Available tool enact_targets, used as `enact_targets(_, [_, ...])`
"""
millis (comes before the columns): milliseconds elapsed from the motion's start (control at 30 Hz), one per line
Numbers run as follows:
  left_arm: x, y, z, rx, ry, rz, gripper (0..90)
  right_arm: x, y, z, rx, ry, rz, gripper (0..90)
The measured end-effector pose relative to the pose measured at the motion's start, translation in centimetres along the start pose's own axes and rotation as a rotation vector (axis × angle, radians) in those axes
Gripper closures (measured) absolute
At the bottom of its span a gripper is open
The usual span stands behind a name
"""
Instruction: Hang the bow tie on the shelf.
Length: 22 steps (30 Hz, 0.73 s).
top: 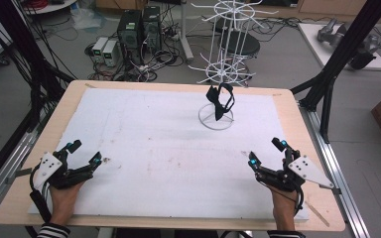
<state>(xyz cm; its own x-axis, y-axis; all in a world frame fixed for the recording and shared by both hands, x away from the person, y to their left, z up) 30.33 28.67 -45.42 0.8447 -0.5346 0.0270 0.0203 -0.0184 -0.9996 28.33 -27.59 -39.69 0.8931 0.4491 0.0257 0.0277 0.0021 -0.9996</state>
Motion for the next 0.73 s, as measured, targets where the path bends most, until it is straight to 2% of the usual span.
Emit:
enact_targets(100, [0.0, 0.0, 0.0, 0.0, 0.0, 0.0, 15.0, 0.0, 1.6, 0.1, 0.009, 0.009, -0.001, 11.1])
enact_targets(267, [0.0, 0.0, 0.0, 0.002, -0.001, -0.003, 15.0, 0.5, 4.2, 0.5, 0.0, 0.026, 0.039, 11.1])
enact_targets(400, [0.0, 0.0, 0.0, 0.001, 0.0, -0.004, 15.0, 1.1, 5.7, 0.8, 0.014, 0.028, 0.072, 11.2])
enact_targets(467, [0.0, 0.0, 0.0, 0.002, -0.001, -0.004, 15.0, 1.2, 5.8, 0.8, 0.005, 0.033, 0.073, 11.2])
enact_targets(733, [0.0, 0.0, 0.0, 0.002, -0.001, -0.003, 15.0, 1.2, 5.9, 0.8, 0.024, 0.048, 0.071, 11.2])
Point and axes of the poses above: each handheld gripper's, and its own axes: x roughly forward along the jaws, y roughly out of its underside, z roughly to its left, the point moved 4 cm from there along x, roughly forward along the jaws, and after that the axes turned 4 degrees about y, right-handed, at the moved point
